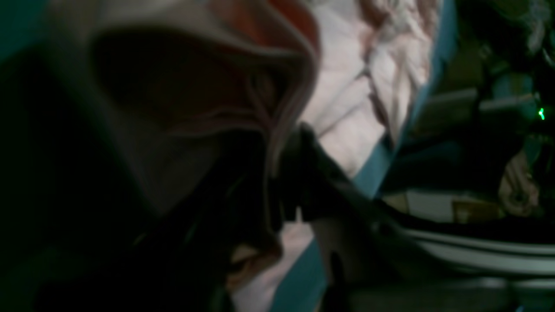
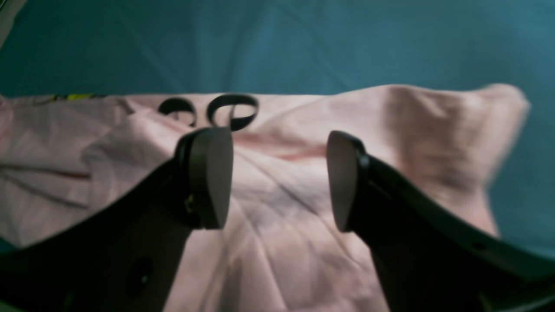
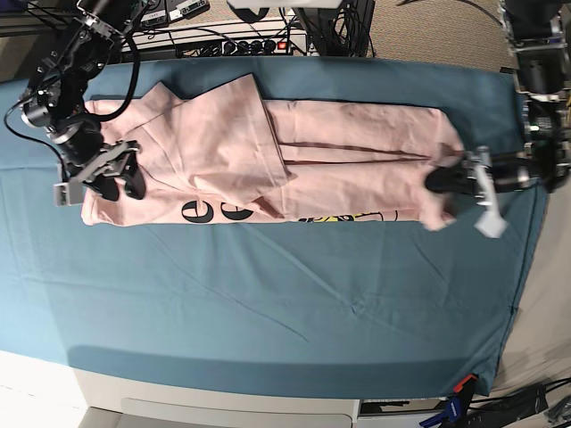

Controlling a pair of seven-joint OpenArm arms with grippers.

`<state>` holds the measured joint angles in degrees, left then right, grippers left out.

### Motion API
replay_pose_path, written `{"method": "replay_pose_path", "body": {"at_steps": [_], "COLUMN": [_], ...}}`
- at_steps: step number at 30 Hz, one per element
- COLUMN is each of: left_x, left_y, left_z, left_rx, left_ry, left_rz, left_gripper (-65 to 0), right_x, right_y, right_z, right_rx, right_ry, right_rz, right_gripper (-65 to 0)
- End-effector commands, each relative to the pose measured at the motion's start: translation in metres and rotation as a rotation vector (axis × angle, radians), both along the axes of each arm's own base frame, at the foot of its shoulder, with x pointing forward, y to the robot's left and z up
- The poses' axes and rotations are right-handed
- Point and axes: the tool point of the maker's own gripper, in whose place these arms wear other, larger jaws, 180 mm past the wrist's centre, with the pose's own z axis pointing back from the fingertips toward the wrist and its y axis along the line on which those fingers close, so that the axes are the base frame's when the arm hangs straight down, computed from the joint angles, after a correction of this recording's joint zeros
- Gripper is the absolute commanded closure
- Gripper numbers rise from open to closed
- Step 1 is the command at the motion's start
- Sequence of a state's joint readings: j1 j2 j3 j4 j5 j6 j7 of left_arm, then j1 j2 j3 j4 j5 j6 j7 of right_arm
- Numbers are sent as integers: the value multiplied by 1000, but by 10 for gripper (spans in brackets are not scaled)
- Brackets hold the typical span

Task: Fold the T-shirt properly
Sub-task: 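Move the left gripper to the shirt's opposite side edge and grasp, then fold the grasped side over the shirt body toward the right gripper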

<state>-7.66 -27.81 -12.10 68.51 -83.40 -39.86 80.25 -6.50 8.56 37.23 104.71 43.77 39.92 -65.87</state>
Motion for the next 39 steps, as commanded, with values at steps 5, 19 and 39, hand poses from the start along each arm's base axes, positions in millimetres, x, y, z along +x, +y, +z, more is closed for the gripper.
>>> {"method": "replay_pose_path", "body": {"at_steps": [5, 19, 39], "left_x": [12, 19, 13], "left_y": [-68, -174, -219], "left_z": [24, 58, 68], "left_rx": [-107, -257, -321], "left_ry": [-81, -155, -163], "left_rz": [-125, -282, -313], "left_gripper": [0, 0, 0], "right_x": [3, -3, -3], "right_y": [-17, -18, -18], "right_z": [19, 15, 15], "right_rx": [-9, -11, -10], "right_ry": [-71, -55, -58], "right_rz": [-46, -51, -52], "right_gripper": [-346, -346, -346]}}
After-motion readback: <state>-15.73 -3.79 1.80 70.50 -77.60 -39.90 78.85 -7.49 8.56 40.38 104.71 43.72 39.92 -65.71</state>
